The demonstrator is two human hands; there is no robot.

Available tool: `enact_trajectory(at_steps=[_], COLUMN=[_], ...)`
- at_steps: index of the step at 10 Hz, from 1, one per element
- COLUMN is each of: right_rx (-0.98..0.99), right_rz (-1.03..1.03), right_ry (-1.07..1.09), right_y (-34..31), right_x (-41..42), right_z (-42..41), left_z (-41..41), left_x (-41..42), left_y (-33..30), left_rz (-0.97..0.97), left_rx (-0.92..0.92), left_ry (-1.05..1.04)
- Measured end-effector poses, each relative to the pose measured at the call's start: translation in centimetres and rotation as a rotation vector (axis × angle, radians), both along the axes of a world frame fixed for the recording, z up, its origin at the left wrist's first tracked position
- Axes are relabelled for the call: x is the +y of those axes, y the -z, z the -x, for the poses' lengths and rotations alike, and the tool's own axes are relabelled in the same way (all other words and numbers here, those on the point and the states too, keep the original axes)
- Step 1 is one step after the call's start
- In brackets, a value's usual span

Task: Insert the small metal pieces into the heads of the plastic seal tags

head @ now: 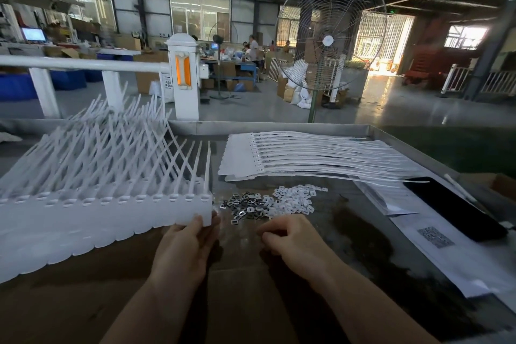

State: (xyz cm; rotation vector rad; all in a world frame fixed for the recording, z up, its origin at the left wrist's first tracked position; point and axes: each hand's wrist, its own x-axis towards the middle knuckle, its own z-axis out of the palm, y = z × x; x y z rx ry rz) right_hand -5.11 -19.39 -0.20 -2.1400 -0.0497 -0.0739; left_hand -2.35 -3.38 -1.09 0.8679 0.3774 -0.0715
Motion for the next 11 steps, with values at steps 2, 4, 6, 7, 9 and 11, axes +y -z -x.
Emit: enact_trajectory(at_steps=[2,4,6,7,9,11], right_rx=[0.005,0.024,0.014,0.007,-0.114,-0.142], right_rz=[0.007,-0.006,0.01,0.025,0.262,0.427], right_ry=[-0.009,-0.008,-0.021,-0.022,0.003,0.067], right_y=[0.0,-0.4,-0.3,-0.3,0.1,0.9], right_x=[-0.2,-0.2,-0.3,-0.4,-0.7,-1.3], right_z=[-0.1,0.1,0.0,0.1,0.8,2.6], left_z=[0.5,-0.8,-3.0,-3.6,-4.6,-3.1], left_x=[-0.6,-0.1,0.6,1.0,1.4,1.8], left_y=[-0.2,-0.5,-0.1,0.3,-0.1,0.4], left_rz=[-0.18,-0.26,-0.217,-0.251,-0.343,-0.682], left_rx=[-0.111,-0.118,-0.045,-0.012,0.066,-0.021], left_ry=[-0.107,-0.142,-0.105,-0.052,0.192,0.244])
